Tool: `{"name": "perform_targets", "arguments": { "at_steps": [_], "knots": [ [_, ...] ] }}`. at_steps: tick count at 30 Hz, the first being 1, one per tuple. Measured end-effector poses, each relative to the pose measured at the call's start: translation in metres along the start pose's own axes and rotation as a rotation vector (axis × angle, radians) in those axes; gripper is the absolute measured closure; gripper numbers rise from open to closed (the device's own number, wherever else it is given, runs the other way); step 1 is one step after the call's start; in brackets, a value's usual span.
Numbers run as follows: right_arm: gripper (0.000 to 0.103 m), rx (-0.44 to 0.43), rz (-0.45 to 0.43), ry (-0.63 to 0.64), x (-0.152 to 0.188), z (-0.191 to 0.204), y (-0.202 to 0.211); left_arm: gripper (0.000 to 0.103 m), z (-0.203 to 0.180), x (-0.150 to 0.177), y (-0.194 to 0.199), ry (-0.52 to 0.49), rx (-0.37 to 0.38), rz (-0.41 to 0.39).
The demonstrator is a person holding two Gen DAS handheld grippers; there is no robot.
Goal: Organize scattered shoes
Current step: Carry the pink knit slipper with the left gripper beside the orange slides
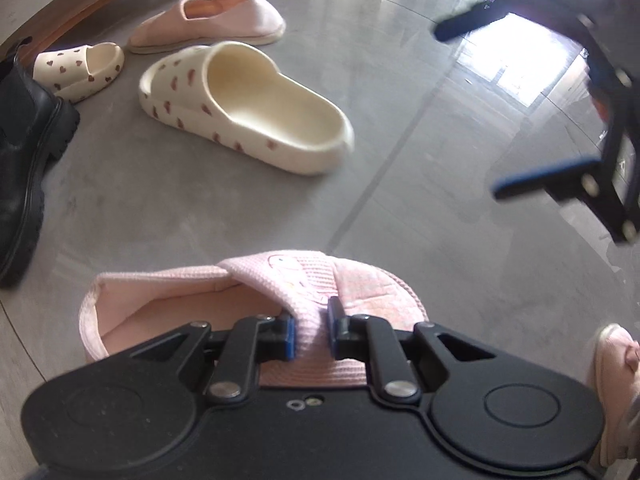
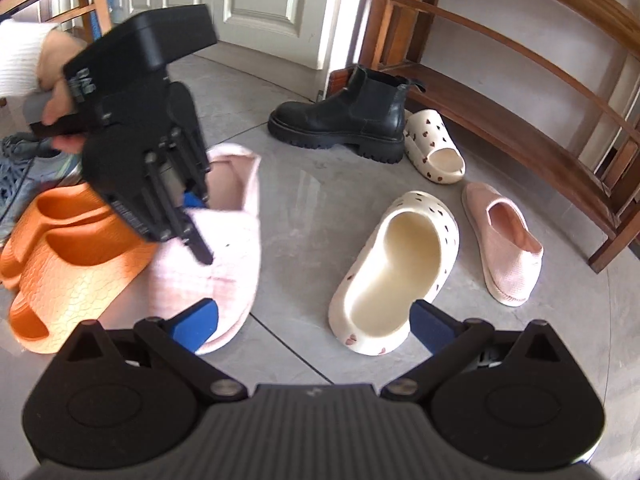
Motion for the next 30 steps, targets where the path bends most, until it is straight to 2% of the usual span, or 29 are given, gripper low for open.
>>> {"name": "perform_targets", "arguments": {
  "at_steps": [6, 14, 16, 18, 20, 22, 24, 26, 30],
  "knots": [
    [0.0, -0.035, -0.012, 0.019, 0.0, 0.01, 0.012, 0.09, -0.042, 0.026, 0.0, -0.096, 0.041, 0.05],
    [0.0, -0.032, 0.016, 0.049, 0.011, 0.024, 0.019, 0.09, -0.07, 0.04, -0.013, -0.21, 0.08, 0.097],
    [0.0, -0.033, 0.027, 0.057, 0.014, 0.026, 0.019, 0.074, -0.07, 0.039, -0.013, -0.206, 0.058, 0.084],
    [0.0, -0.037, 0.042, 0.069, 0.018, 0.03, 0.018, 0.076, -0.068, 0.035, -0.009, -0.189, 0.034, 0.066],
    [0.0, -0.046, 0.057, 0.083, 0.02, 0.034, 0.016, 0.07, -0.063, 0.029, -0.001, -0.157, 0.016, 0.056],
    [0.0, -0.072, 0.057, 0.103, 0.019, 0.039, 0.016, 0.047, -0.057, 0.022, 0.015, -0.135, -0.001, 0.015],
    [0.0, -0.127, 0.057, 0.163, 0.017, 0.05, 0.016, 0.046, -0.052, 0.017, 0.035, -0.133, -0.044, -0.026],
    [0.0, -0.194, 0.059, 0.286, 0.013, 0.069, 0.012, 0.045, -0.045, 0.016, 0.057, -0.124, -0.099, -0.064],
    [0.0, -0.323, 0.086, 0.494, 0.013, 0.104, -0.008, 0.043, -0.031, 0.027, 0.096, -0.028, -0.188, -0.128]
  ]
}}
Point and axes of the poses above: each gripper's, at about its wrist camera, not at the fingertips, and y roughly against the way its jaws point, z to its left, x to its underside, the point moved 7 cm from there along -y, roughly the way its jaws point, and after that the axes turned 2 degrees about -x, right-handed, at the moved point
